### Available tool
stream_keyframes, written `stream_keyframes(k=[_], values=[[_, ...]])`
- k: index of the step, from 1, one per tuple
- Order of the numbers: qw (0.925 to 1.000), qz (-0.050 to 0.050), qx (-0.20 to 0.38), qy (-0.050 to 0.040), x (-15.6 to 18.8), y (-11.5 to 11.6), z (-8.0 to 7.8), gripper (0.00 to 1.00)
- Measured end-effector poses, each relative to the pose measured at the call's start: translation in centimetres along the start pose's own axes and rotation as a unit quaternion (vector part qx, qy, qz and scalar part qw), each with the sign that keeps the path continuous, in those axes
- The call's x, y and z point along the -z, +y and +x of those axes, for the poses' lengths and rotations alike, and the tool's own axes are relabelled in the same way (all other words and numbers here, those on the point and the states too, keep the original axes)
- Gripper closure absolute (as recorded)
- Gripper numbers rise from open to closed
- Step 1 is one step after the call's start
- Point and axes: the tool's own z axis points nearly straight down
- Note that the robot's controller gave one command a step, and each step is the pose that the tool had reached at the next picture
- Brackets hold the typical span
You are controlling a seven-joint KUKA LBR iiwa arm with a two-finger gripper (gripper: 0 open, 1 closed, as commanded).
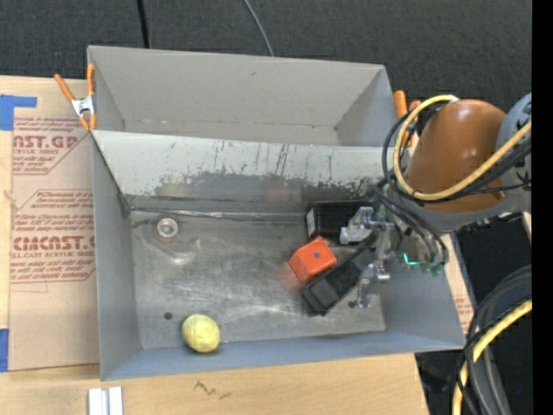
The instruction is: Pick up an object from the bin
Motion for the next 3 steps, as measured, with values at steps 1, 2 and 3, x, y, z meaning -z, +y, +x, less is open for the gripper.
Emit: stream_keyframes(k=[1, 2, 3], values=[[0.9991, 0.0, 0.043, -0.0029, -2.8, -0.7, -0.6, 0.0], [0.9923, 0.0, 0.124, -0.0049, -8.5, -4.1, -0.2, 0.0], [0.9909, -0.002, 0.133, -0.0161, -9.8, -4.0, -1.0, 0.0]])
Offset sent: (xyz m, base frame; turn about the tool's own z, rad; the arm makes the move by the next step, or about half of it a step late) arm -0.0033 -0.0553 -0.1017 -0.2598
